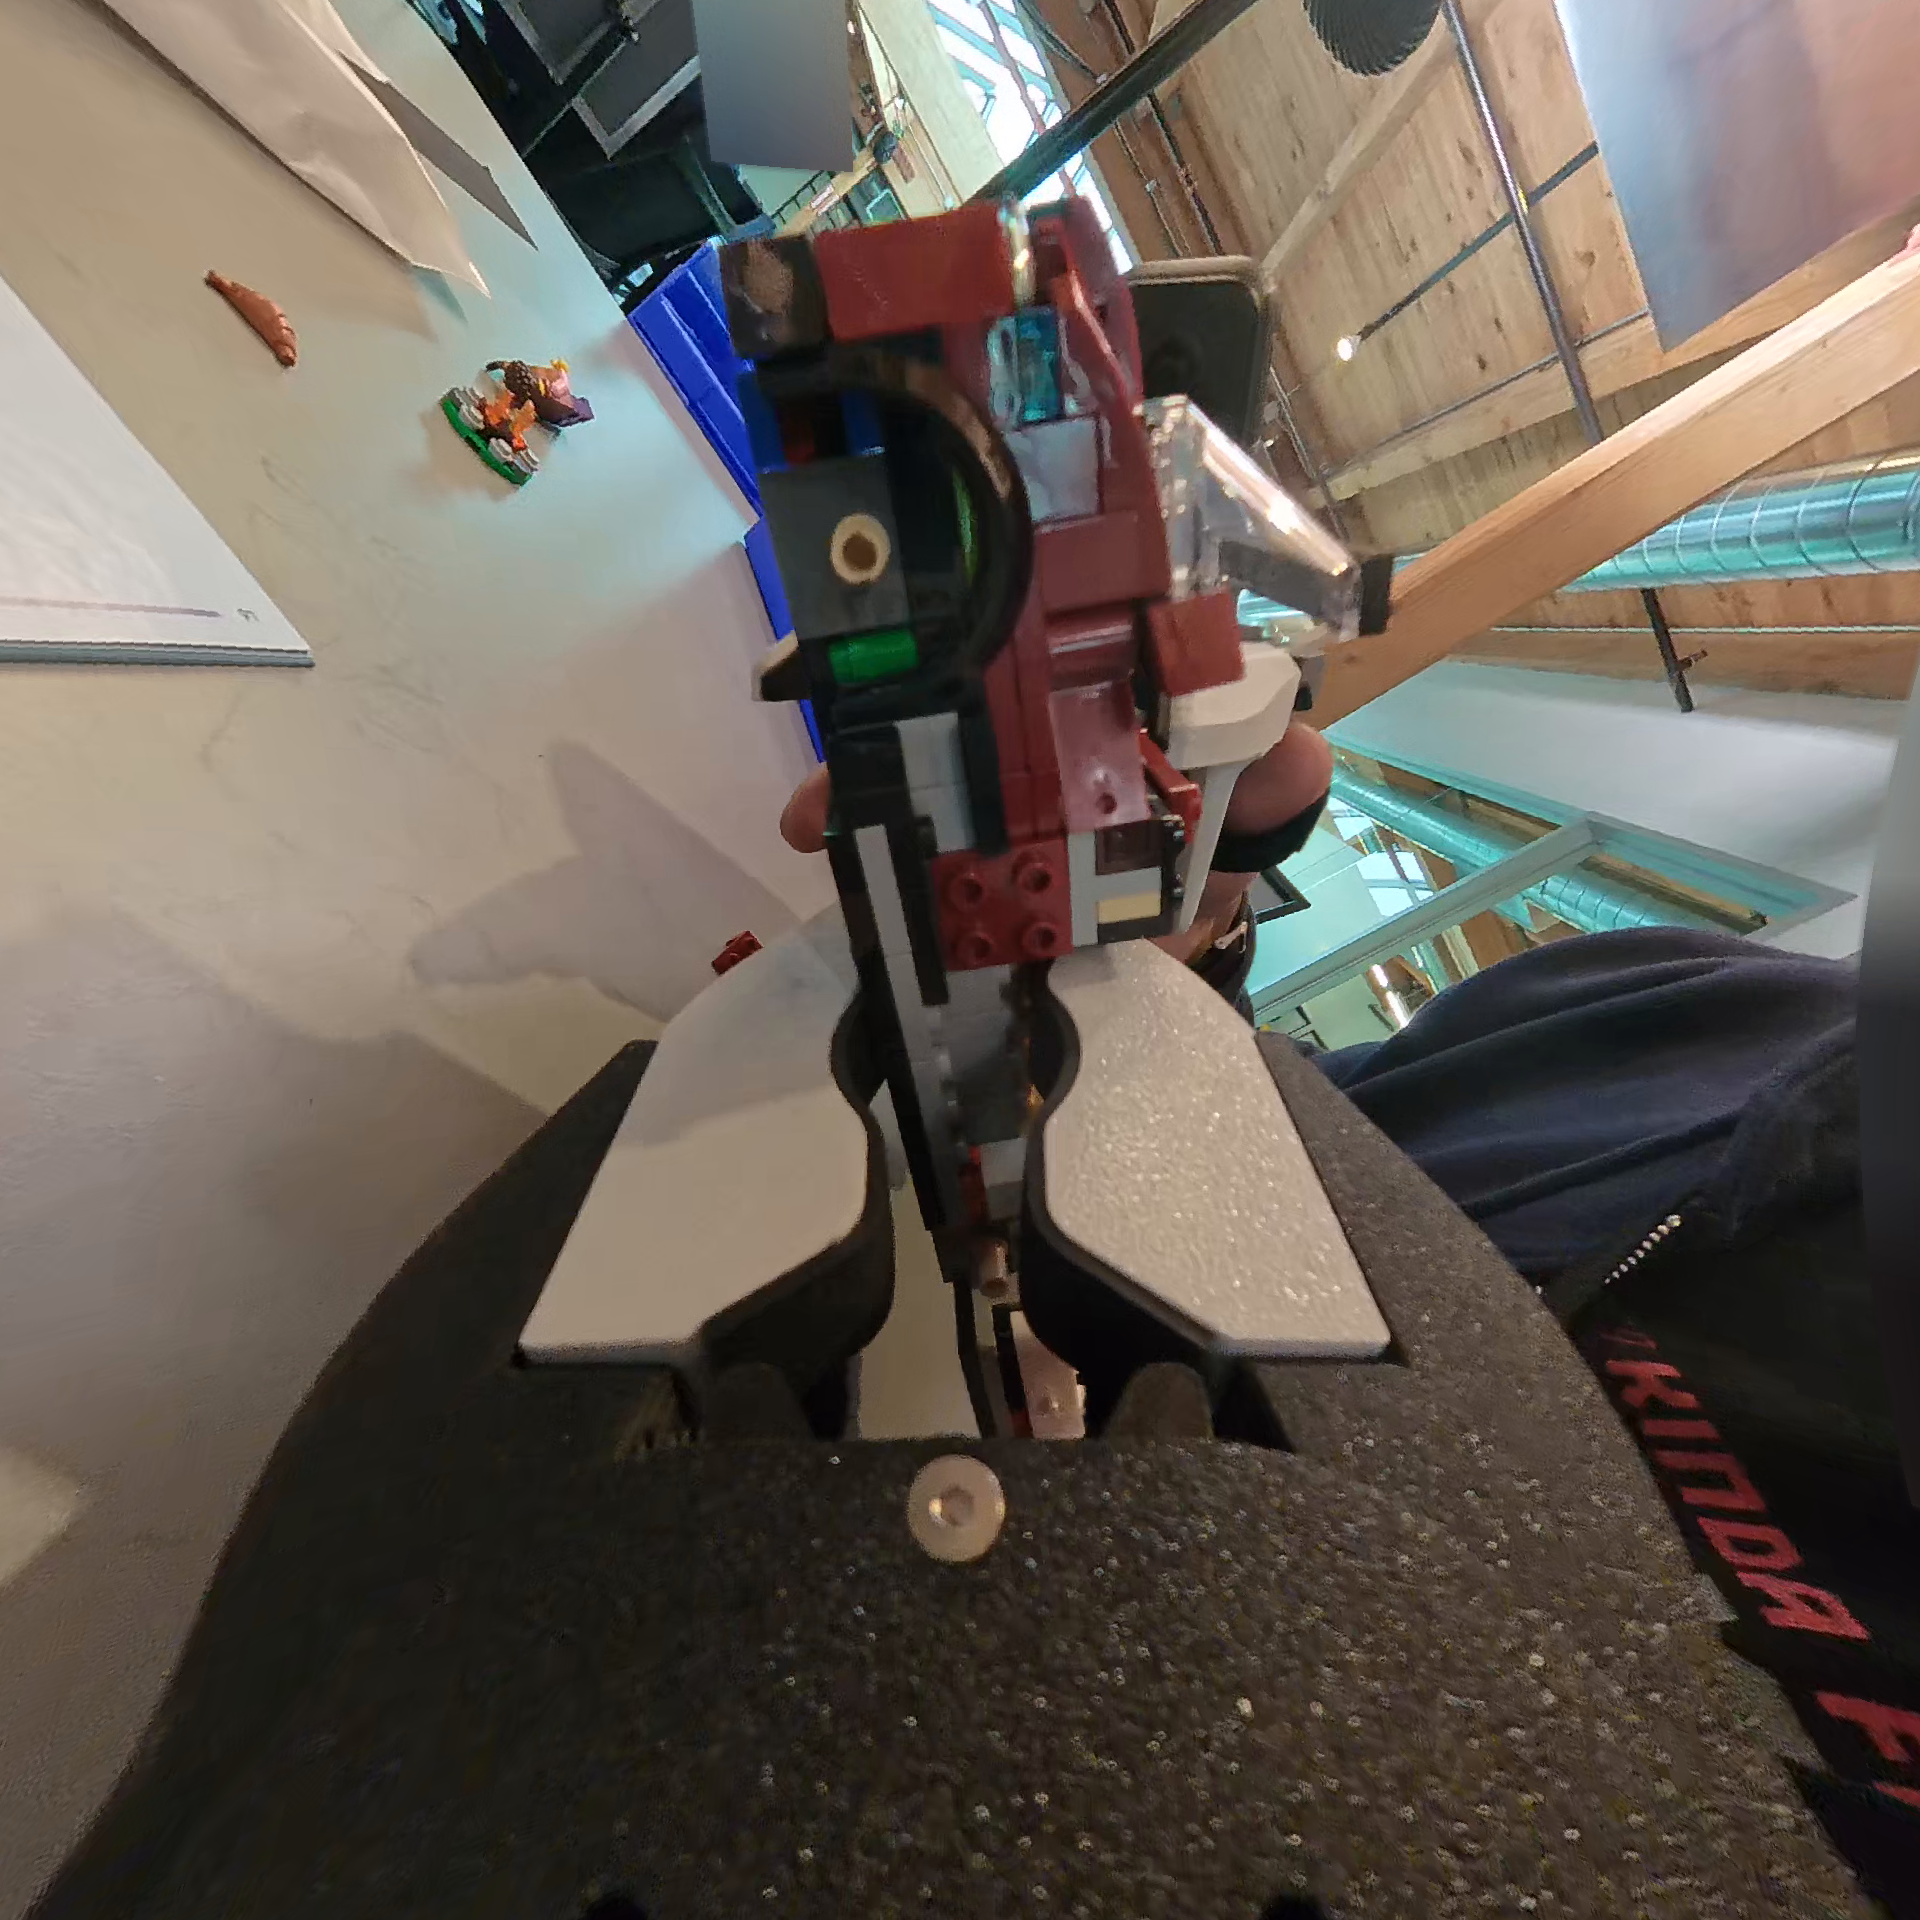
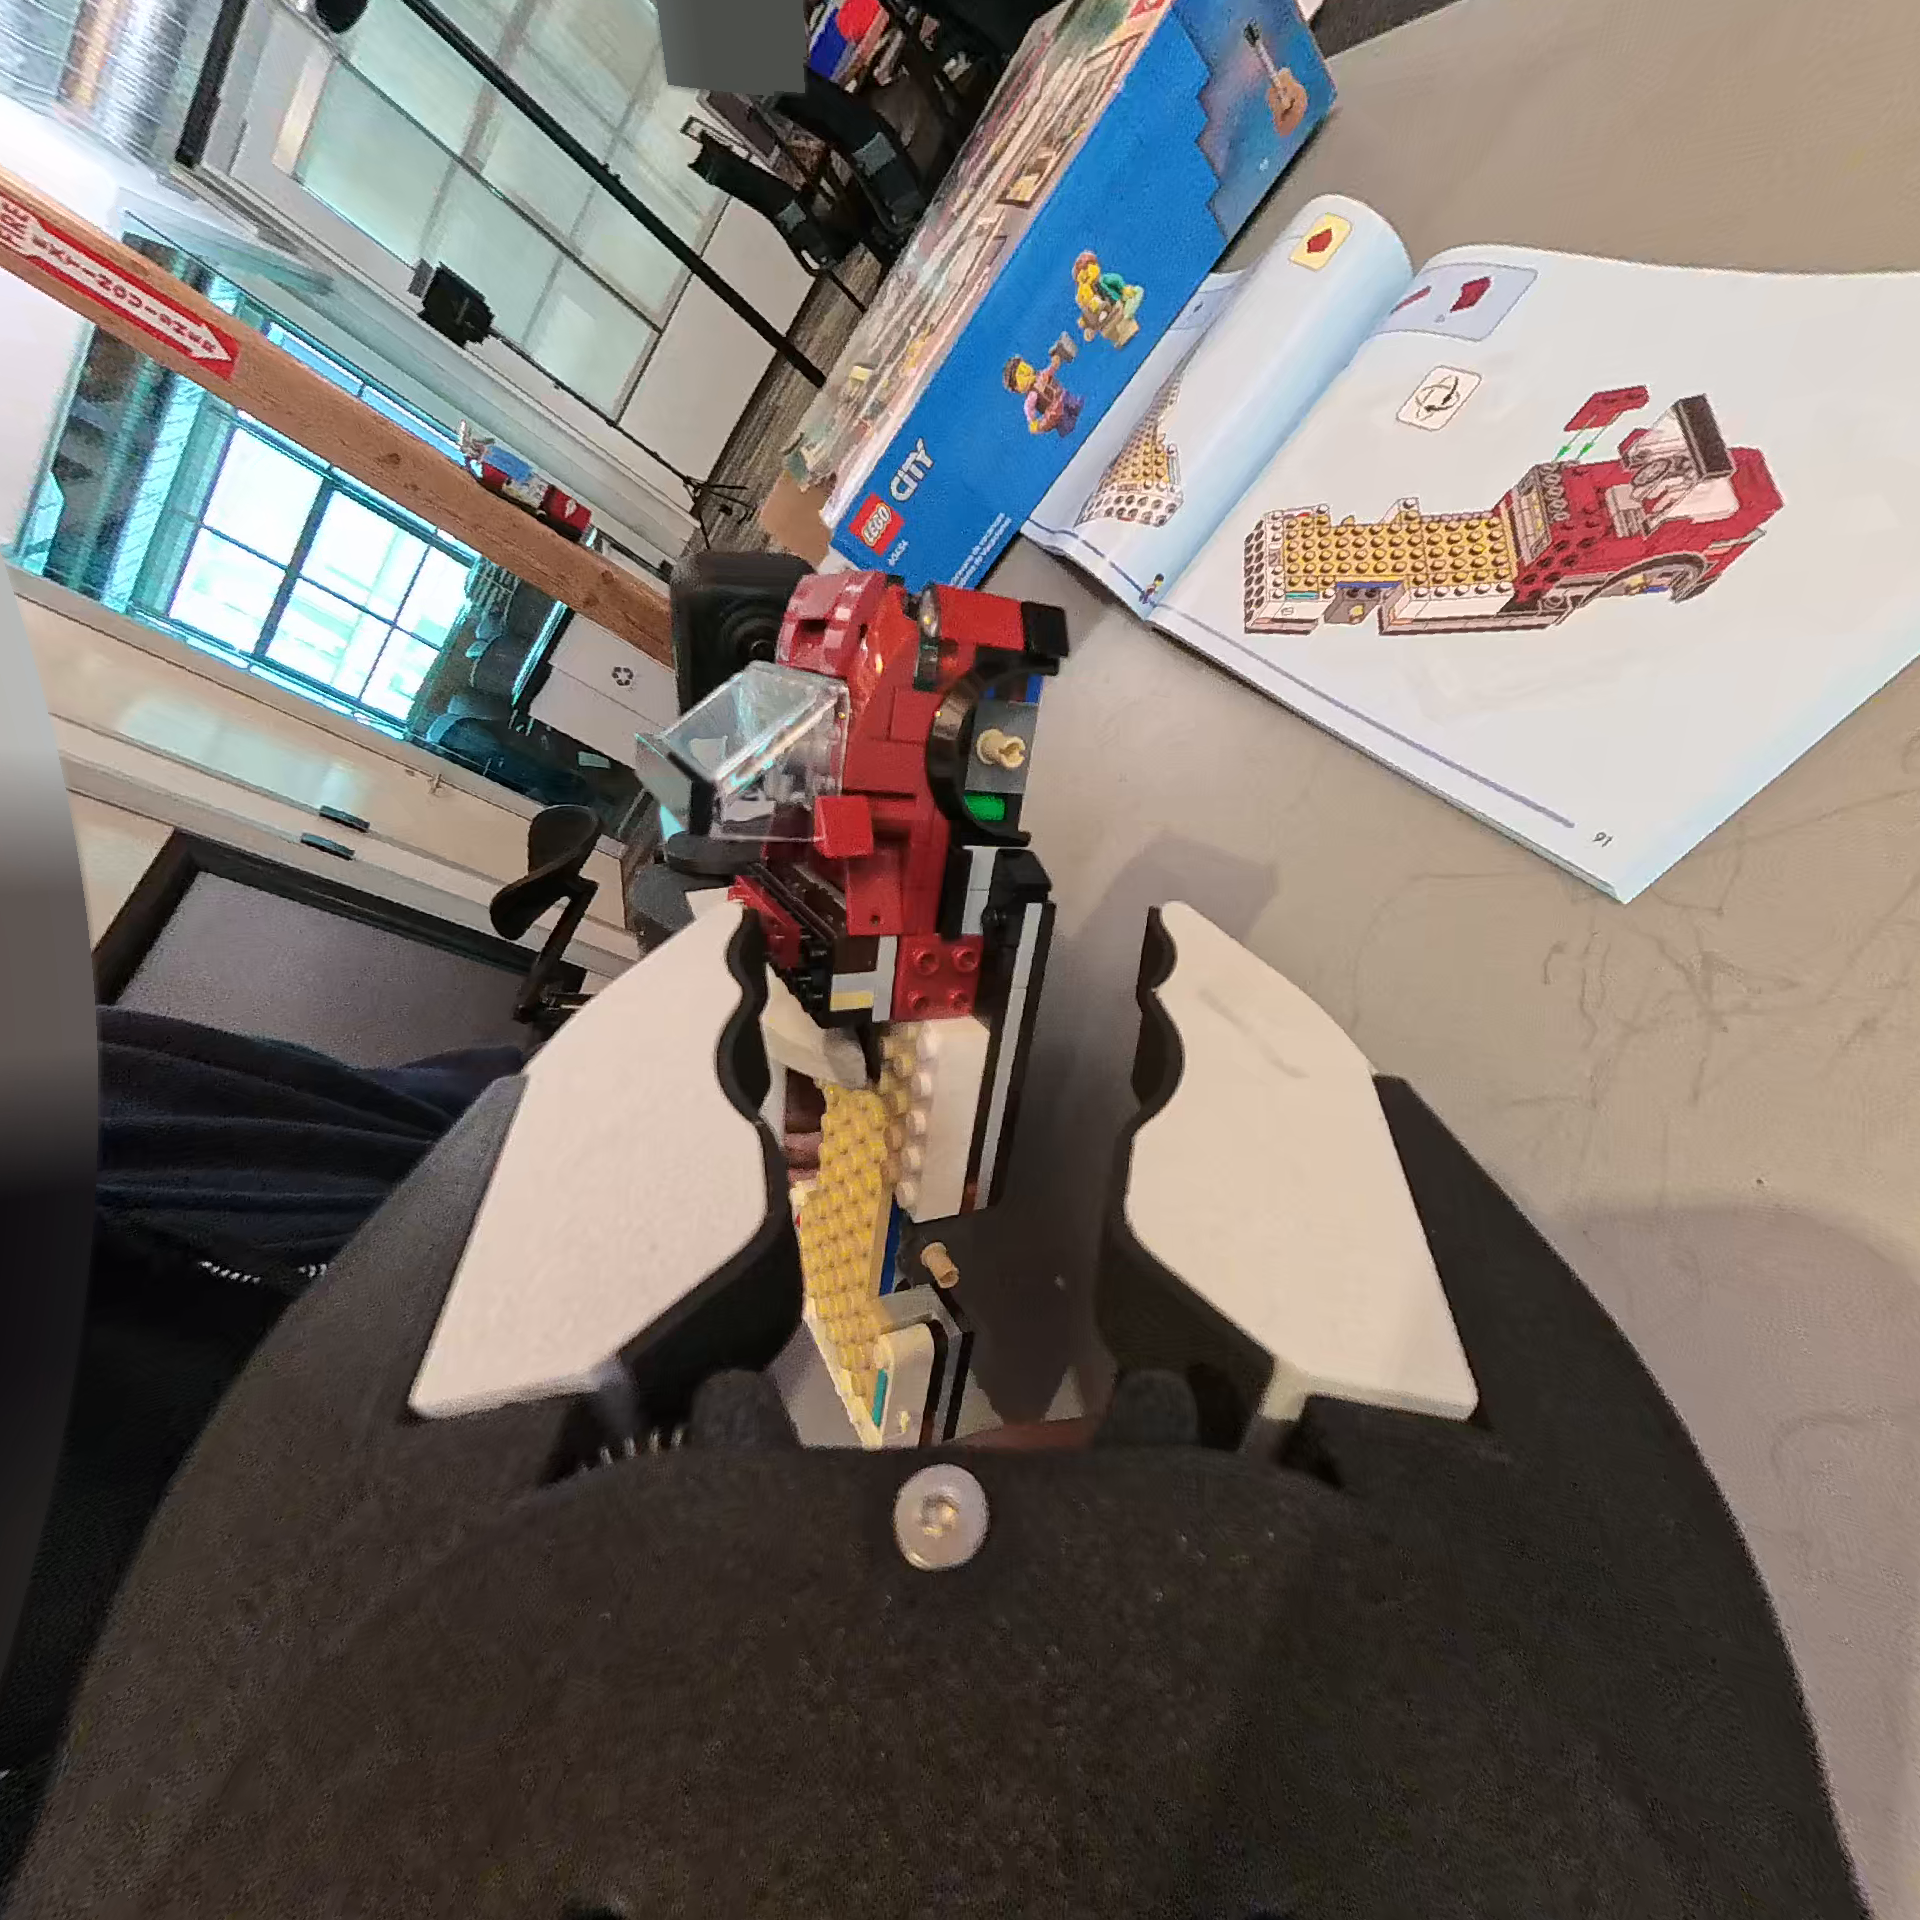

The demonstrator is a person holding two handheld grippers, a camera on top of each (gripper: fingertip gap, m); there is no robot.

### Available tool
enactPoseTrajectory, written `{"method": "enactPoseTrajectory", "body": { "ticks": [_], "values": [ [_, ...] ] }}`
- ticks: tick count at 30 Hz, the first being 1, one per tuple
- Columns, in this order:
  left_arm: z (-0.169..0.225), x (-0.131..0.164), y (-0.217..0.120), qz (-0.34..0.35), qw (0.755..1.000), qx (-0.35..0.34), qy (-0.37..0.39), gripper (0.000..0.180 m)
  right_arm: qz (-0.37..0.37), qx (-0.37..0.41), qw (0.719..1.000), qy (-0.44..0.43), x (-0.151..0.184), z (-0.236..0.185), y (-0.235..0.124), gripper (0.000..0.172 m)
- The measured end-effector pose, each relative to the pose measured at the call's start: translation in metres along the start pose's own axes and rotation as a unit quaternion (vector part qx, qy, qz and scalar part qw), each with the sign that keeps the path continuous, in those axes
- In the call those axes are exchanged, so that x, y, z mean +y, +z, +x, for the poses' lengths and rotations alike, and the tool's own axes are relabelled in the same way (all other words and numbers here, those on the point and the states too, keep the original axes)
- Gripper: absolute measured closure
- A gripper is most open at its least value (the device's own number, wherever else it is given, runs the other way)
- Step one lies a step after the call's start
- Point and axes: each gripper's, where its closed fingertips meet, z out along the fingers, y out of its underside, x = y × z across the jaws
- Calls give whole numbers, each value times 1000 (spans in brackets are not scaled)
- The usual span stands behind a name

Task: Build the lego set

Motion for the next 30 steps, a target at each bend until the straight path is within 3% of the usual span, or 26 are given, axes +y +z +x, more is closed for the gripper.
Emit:
{"method": "enactPoseTrajectory", "body": {
  "ticks": [7,12,30],
  "values": [
    [7,0,1,-5,998,-13,63,157,1,-17,1000,-23,0,-9,-5,103],
    [9,1,1,-9,995,-21,96,157,3,-39,999,-31,1,-17,-7,114],
    [11,1,1,-10,990,-30,134,157,17,-60,996,-65,1,-24,-9,120]
  ]
}}
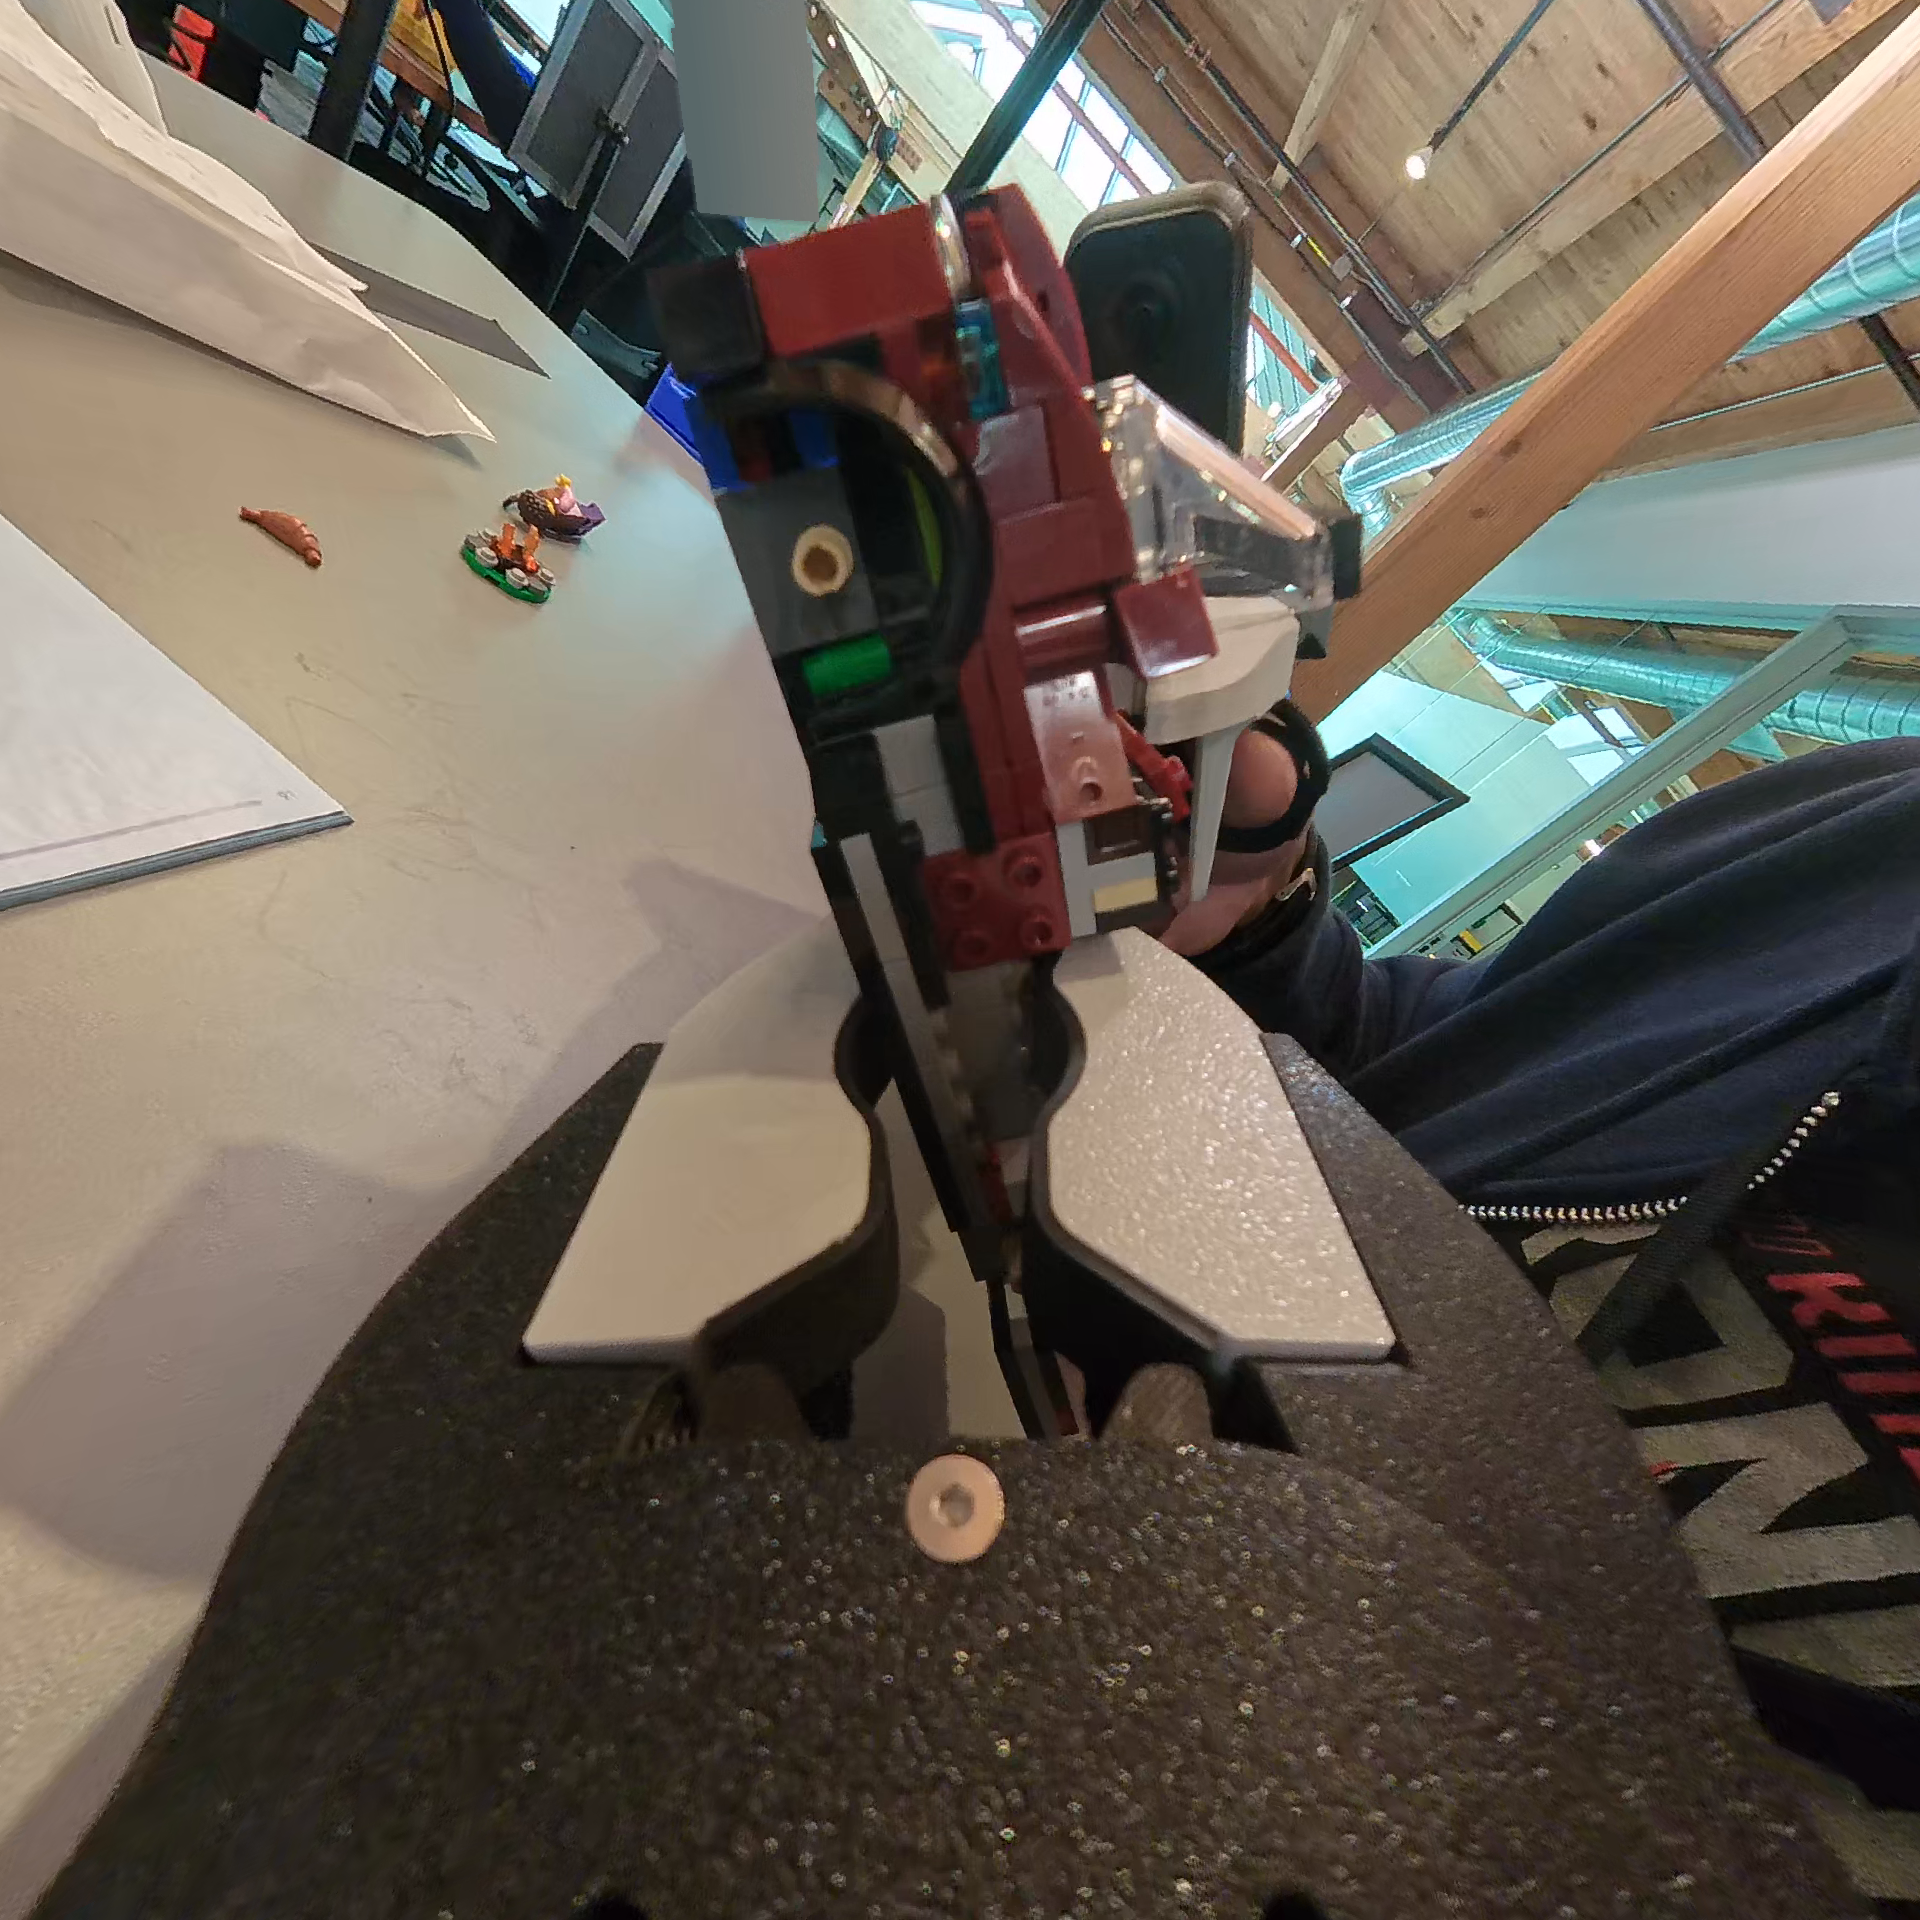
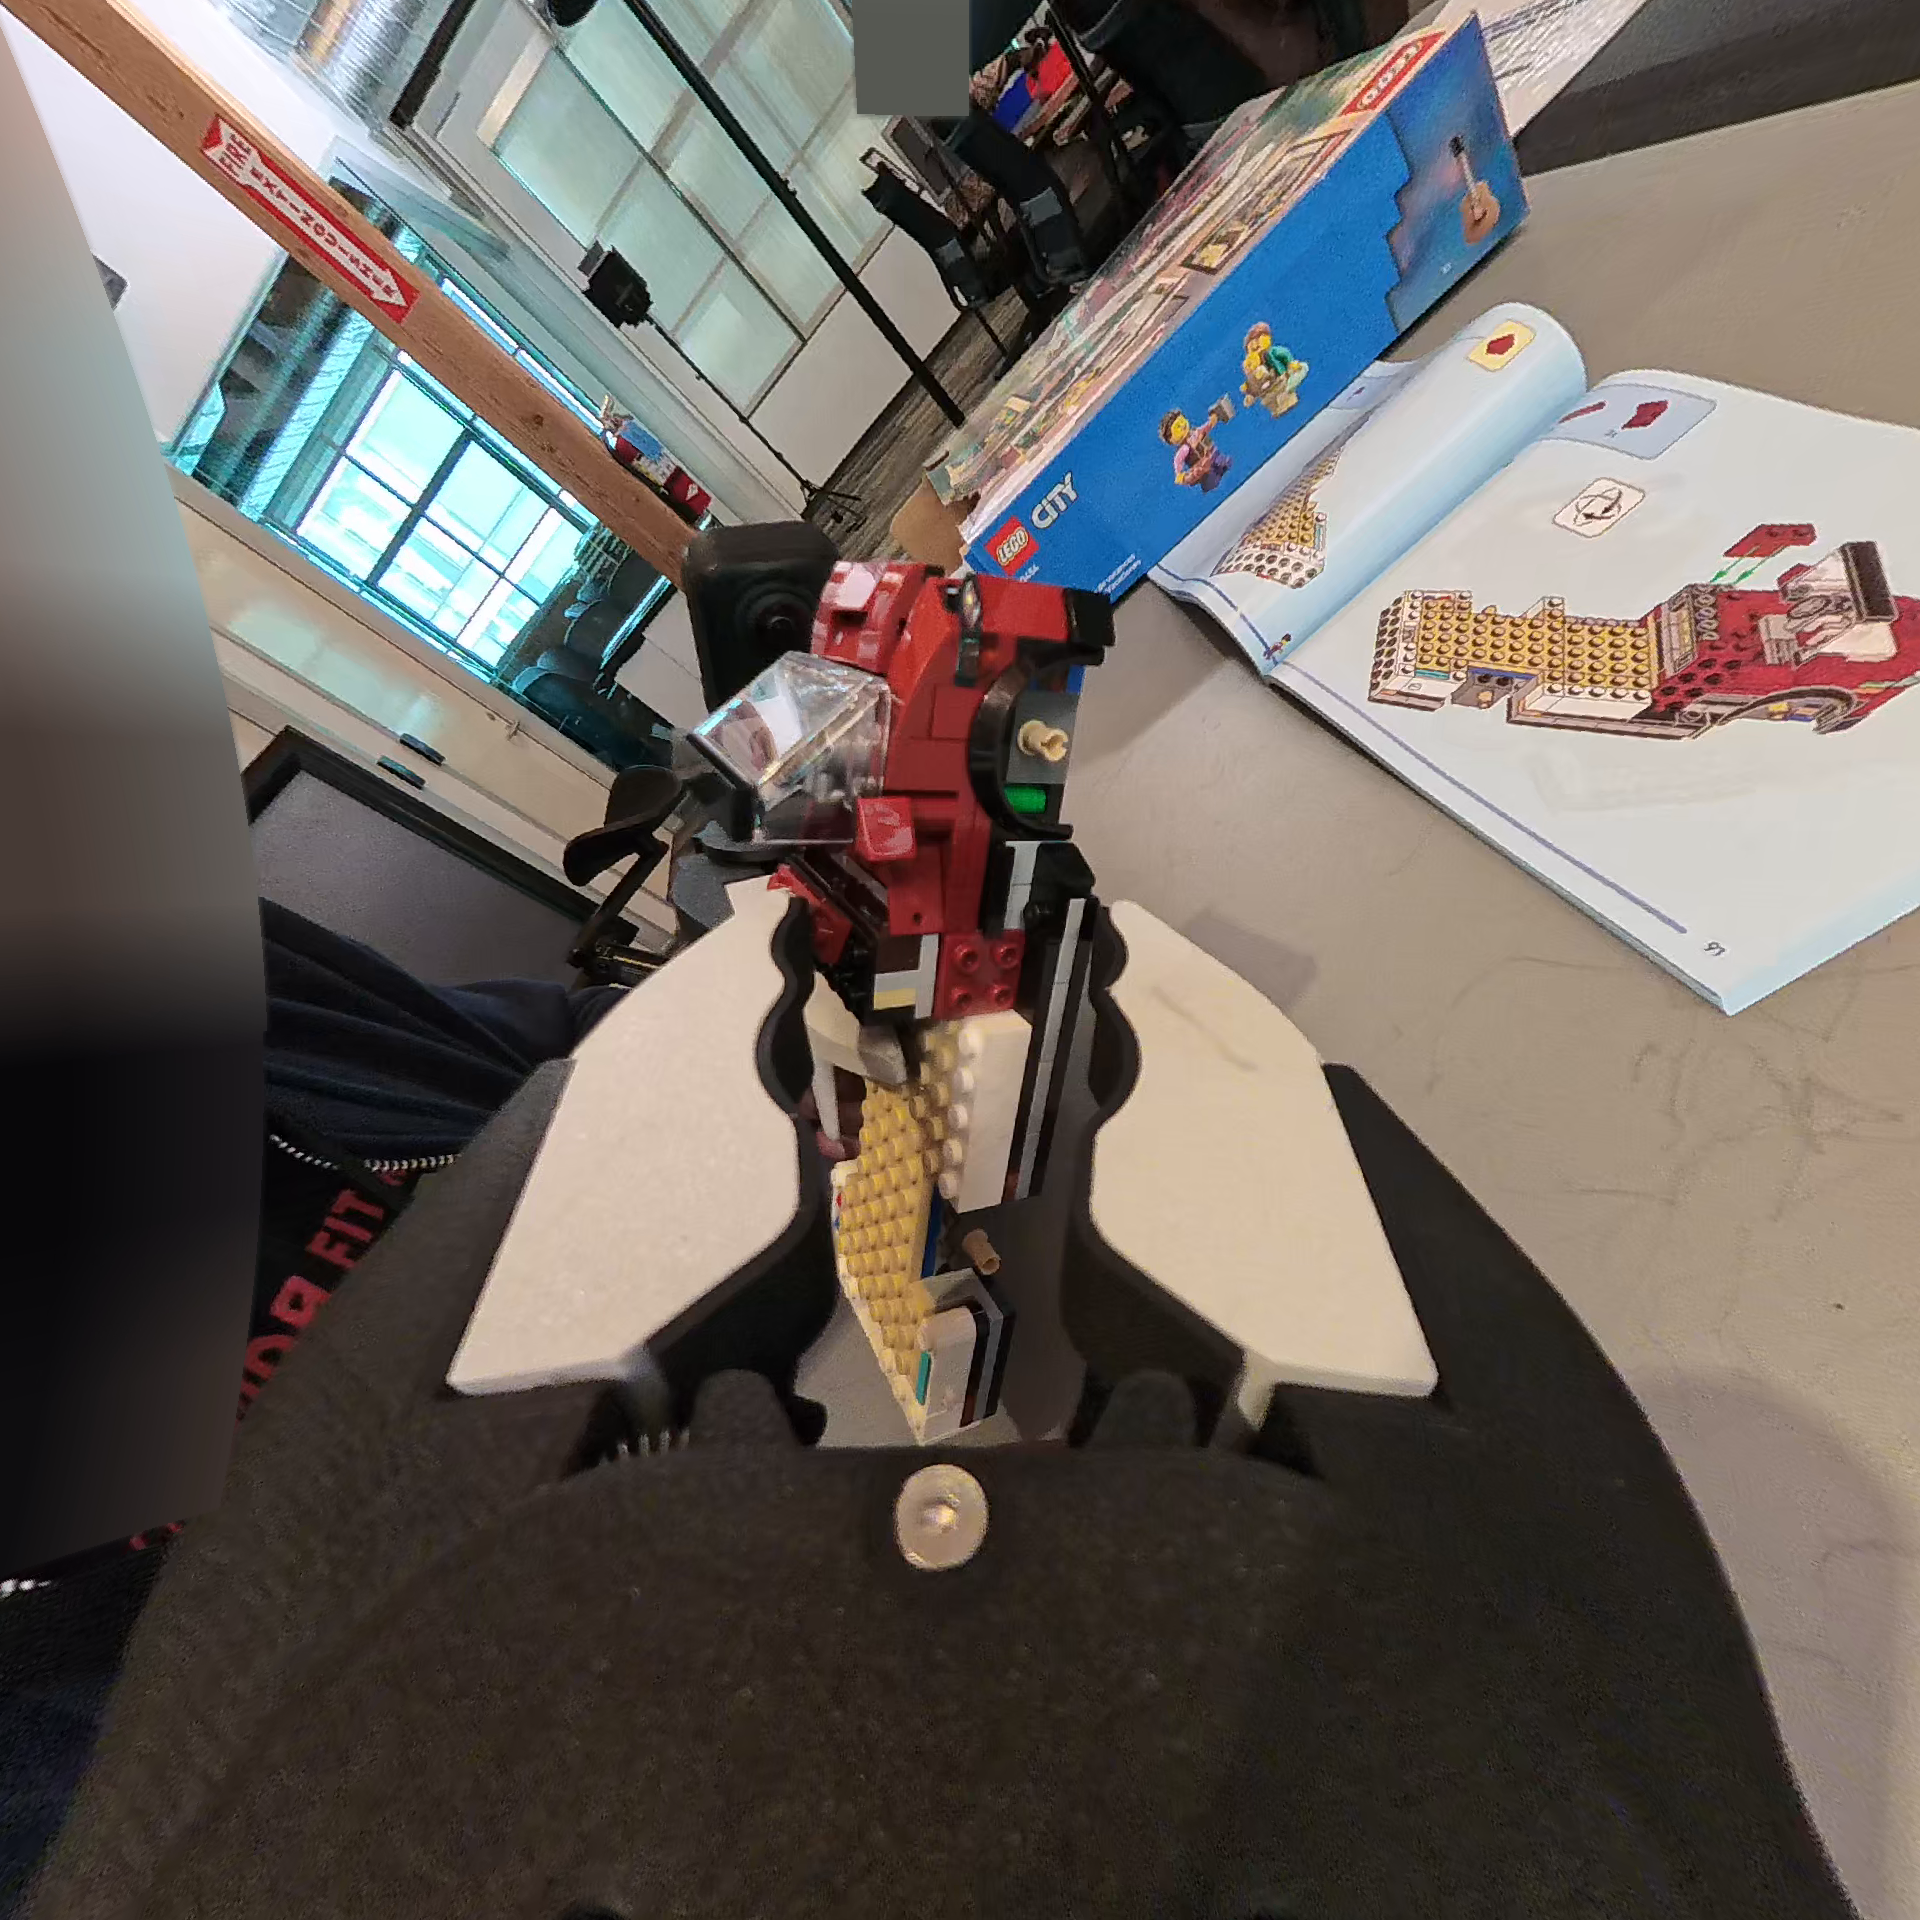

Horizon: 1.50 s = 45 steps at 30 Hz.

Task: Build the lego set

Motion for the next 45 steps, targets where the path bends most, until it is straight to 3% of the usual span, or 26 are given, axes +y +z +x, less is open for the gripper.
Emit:
{"method": "enactPoseTrajectory", "body": {
  "ticks": [17,34,45],
  "values": [
    [-3,-4,-1,20,998,17,-54,157,3,25,1000,2,1,0,3,114],
    [-4,0,1,4,1000,-14,4,157,-2,3,999,37,10,1,4,118],
    [-6,1,2,2,1000,-15,1,157,10,-18,998,68,8,0,3,113]
  ]
}}
